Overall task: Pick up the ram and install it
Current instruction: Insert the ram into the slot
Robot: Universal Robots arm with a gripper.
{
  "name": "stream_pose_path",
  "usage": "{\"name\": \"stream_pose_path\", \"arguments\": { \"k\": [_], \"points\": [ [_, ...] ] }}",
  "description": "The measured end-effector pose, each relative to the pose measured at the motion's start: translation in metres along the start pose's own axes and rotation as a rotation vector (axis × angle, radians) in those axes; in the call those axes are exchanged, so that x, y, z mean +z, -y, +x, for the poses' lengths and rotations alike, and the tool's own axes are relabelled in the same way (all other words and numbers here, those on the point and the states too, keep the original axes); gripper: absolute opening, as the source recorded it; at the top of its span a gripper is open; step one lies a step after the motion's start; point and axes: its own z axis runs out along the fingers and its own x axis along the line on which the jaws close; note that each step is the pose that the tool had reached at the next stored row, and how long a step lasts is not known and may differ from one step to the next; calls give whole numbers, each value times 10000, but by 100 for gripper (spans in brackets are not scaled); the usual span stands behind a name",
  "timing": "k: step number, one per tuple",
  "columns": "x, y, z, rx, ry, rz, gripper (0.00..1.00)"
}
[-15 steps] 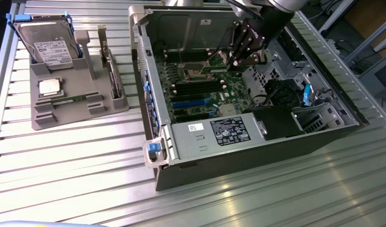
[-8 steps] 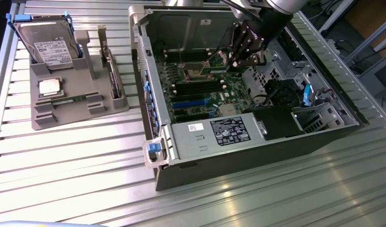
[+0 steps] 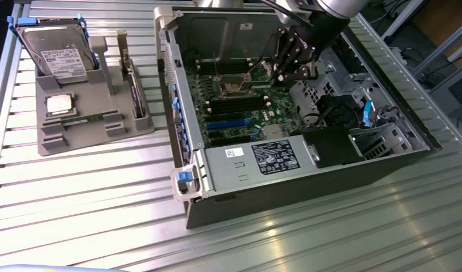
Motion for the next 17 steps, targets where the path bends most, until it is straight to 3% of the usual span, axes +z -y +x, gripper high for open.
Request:
{"name": "stream_pose_path", "arguments": {
  "k": [17],
  "points": [
    [89,16,7,-1,-1,0,14]
  ]
}}
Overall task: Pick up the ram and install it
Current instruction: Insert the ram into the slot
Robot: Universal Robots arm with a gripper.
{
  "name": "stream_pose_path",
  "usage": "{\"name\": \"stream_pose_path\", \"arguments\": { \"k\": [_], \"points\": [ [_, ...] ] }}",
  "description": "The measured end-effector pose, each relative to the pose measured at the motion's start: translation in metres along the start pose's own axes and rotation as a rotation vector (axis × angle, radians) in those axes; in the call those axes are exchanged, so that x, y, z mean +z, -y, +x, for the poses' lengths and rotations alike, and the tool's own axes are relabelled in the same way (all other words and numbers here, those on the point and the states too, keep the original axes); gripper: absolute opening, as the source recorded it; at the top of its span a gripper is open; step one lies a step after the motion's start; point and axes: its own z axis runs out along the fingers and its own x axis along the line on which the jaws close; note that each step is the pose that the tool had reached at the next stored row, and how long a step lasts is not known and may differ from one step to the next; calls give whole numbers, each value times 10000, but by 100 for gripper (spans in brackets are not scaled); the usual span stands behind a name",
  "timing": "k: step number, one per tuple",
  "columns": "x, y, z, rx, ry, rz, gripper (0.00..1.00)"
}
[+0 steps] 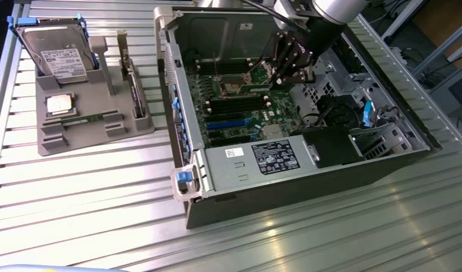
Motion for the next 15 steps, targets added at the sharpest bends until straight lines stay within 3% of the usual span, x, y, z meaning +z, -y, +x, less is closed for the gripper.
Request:
{"name": "stream_pose_path", "arguments": {
  "k": [15],
  "points": [
    [222,-86,3,3,-13,-1,14]
  ]
}}
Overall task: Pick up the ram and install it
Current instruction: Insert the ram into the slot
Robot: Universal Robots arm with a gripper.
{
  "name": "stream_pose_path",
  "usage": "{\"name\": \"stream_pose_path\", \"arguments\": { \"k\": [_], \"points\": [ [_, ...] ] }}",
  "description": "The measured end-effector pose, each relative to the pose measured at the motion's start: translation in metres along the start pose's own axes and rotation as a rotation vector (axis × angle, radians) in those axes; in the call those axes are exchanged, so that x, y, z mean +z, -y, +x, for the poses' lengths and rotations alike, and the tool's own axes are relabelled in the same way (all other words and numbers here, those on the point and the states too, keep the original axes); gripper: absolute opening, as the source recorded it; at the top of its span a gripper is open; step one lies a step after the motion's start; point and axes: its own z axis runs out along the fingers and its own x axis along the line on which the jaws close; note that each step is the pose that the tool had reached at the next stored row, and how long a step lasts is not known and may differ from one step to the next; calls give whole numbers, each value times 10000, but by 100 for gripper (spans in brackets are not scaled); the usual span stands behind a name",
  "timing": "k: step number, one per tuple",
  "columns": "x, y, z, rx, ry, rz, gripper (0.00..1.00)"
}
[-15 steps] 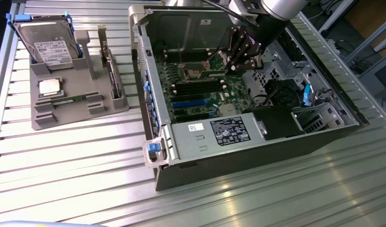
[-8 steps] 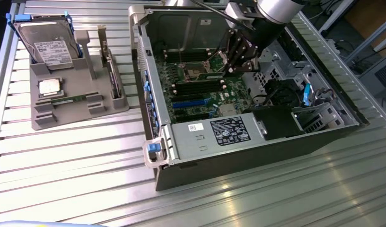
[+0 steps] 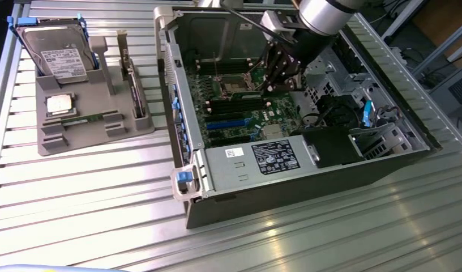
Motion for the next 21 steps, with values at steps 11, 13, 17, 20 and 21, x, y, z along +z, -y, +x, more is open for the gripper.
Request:
{"name": "stream_pose_path", "arguments": {
  "k": [11,13,17,20,21],
  "points": [
    [144,-93,-219,181,-1016,-39,14],
    [187,-141,-222,189,-1059,-41,14],
    [235,-177,-252,209,-1168,-47,14],
    [260,-171,-293,216,-1215,-48,14],
    [272,-170,-297,222,-1247,-48,14]
  ]
}}
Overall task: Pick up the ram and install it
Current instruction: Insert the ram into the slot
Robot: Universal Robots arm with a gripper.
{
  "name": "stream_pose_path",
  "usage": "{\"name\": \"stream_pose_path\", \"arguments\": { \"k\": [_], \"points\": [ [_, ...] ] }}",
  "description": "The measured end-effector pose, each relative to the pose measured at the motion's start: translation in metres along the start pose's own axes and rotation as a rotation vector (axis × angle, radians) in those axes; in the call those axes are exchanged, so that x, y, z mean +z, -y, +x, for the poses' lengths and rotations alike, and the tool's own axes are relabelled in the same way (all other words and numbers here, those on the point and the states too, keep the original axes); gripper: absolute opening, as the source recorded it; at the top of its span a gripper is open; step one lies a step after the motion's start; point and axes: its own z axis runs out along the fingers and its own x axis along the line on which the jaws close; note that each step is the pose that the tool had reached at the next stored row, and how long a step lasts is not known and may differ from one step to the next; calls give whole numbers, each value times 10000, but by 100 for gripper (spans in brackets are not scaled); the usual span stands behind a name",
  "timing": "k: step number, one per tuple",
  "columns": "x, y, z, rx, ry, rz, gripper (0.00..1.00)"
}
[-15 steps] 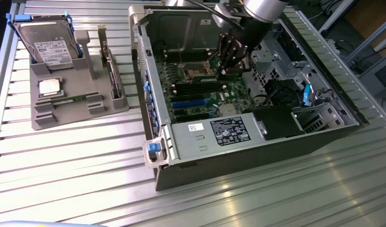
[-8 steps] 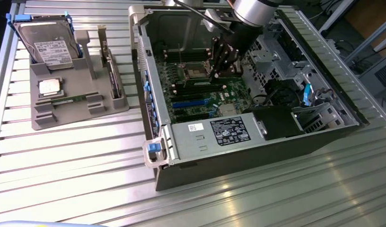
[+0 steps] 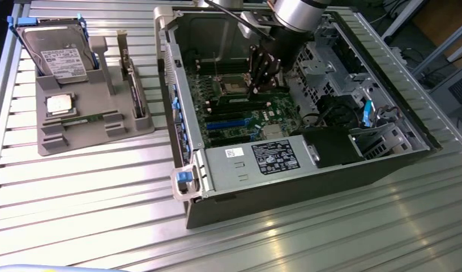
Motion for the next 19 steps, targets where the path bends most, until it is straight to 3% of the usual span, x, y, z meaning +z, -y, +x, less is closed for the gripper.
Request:
{"name": "stream_pose_path", "arguments": {
  "k": [2,8,12,14,19],
  "points": [
    [15,-3,-2,8,-44,-2,14],
    [77,-17,-76,44,-247,-11,14],
    [99,-26,-79,60,-338,-15,14],
    [106,-24,-92,60,-340,-14,14],
    [107,-25,-87,49,-273,-12,14]
  ]
}}
